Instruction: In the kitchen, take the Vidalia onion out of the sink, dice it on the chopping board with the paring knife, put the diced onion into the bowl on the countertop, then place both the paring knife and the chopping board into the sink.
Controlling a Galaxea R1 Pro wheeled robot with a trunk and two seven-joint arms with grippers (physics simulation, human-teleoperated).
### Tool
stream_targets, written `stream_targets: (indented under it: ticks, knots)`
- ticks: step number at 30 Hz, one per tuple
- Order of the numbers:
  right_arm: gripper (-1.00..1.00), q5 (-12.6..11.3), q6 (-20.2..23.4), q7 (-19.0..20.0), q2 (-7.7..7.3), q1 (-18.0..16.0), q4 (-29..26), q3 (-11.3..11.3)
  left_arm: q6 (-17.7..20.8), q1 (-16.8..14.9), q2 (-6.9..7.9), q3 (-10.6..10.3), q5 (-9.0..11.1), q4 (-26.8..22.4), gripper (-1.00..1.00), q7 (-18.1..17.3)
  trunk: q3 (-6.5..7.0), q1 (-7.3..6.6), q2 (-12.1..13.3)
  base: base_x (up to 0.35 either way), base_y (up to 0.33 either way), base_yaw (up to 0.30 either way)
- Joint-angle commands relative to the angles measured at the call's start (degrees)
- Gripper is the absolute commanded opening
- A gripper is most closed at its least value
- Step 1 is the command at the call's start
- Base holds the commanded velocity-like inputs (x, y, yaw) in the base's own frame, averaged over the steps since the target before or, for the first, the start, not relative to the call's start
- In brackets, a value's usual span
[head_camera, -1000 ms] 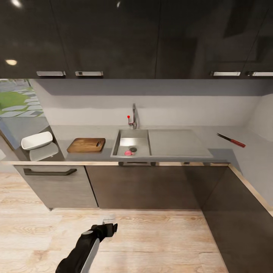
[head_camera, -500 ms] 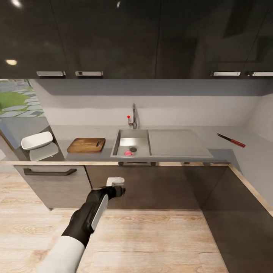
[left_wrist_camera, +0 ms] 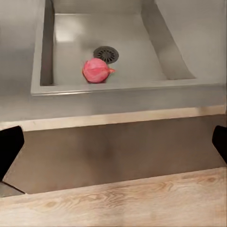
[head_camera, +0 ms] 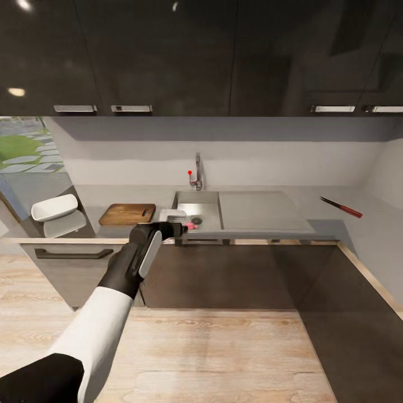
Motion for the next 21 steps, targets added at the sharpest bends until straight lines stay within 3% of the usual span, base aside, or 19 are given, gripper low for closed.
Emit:
stream_targets:
  ticks: [1, 4, 9, 11, 14, 21]
  knots:
    - [1.00, 0.36, -0.53, 0.12, 0.07, -0.05, 0.09, -0.38, 0.23, -2.00, -0.04, -0.09, 0.64, 1.34, 1.00, 1.03, -0.12, 0.03, -0.12, 0.000, 0.000, 0.000]
    - [1.00, 0.50, -4.98, 0.19, 0.85, -0.05, 1.41, -0.38, 0.21, -8.63, -0.13, -0.08, 0.74, 7.90, 1.00, 2.24, -0.12, 0.03, -0.12, 0.000, 0.000, 0.000]
    - [1.00, 0.68, -20.50, 0.20, 1.65, -0.05, 8.17, -0.38, -0.02, -16.77, -0.38, -0.02, 0.99, 19.22, 1.00, 2.79, -0.12, 0.03, -0.12, 0.000, 0.000, 0.000]
    - [1.00, 0.69, -25.53, 0.15, 1.97, -0.02, 9.58, -0.38, -0.12, -19.04, -0.43, -0.01, 1.04, 22.15, 1.00, 2.86, -0.12, 0.03, -0.12, 0.000, 0.000, 0.000]
    - [1.00, 0.71, -29.45, 0.12, 2.51, 1.12, 10.63, -0.38, -0.23, -21.89, -0.47, -0.01, 1.08, 24.68, 1.00, 2.90, -0.12, 0.03, -0.12, 0.000, 0.000, 0.000]
    - [1.00, 0.72, -35.83, 1.17, 3.73, 8.88, 11.10, -0.38, -0.27, -24.97, -0.48, -0.01, 1.10, 26.39, 1.00, 2.93, -0.12, 0.03, -0.12, 0.000, 0.000, 0.000]
